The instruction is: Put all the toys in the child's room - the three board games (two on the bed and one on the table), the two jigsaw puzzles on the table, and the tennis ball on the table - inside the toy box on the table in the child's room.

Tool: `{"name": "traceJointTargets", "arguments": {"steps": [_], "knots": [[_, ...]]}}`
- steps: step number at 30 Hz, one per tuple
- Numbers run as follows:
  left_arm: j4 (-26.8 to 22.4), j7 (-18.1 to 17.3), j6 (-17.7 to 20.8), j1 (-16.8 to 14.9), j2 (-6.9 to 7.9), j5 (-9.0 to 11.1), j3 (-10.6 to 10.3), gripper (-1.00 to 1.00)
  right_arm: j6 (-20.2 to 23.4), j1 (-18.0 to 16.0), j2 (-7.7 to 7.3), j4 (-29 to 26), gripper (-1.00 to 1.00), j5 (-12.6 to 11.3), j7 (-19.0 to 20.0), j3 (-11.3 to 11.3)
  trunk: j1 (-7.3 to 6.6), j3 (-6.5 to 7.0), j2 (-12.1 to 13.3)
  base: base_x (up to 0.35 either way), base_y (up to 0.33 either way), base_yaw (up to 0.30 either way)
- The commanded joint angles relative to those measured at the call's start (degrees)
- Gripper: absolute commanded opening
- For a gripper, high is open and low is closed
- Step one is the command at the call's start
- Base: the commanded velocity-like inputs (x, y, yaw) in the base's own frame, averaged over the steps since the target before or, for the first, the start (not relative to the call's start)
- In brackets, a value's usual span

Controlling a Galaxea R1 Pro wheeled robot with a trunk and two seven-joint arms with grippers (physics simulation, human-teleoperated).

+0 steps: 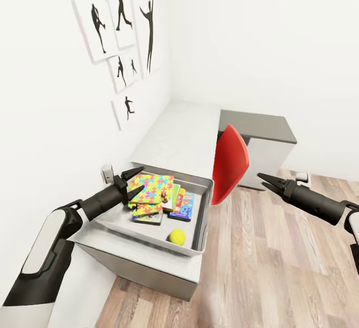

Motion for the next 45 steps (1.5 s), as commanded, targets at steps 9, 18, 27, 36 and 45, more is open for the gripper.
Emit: {"name": "traceJointTargets", "arguments": {"steps": [9, 18, 27, 36, 45], "knots": [[-0.1, 0.5, 0.2, -0.4, -0.79, -2.4, -0.9, 1.0, 0.2, -0.1, 0.15, 0.0, 1.0, 0.6, 0.5, 0.0, 0.03, 0.08, -0.1, 0.0, -0.167, -0.28], [-0.1, 0.4, 0.2, -0.4, -1.16, -2.8, -1.1, 1.0, 0.2, -0.1, 0.26, 0.0, 1.0, 0.6, 0.5, 0.0, 0.03, 0.27, -0.1, 0.0, -0.032, -0.28], [-0.1, 0.4, 0.2, -0.5, -1.22, -2.9, -1.1, 1.0, 0.2, -0.2, 0.39, 0.0, 1.0, 0.6, 0.5, 0.1, 0.03, 0.45, -0.1, 0.0, -0.006, -0.28], [-0.1, 0.1, 0.2, -0.5, -1.23, -2.9, -1.1, 1.0, 0.2, -0.2, 0.49, 0.0, 1.0, 0.6, 0.5, 0.3, 0.03, 0.64, -0.1, 0.0, -0.001, -0.28], [-0.1, -0.1, 0.2, -0.5, -1.23, -2.9, -1.1, 1.0, 0.2, -0.2, 0.51, 0.0, 1.0, 0.6, 0.5, 0.4, 0.03, 0.82, -0.1, 0.0, -0.047, -0.28]]}}
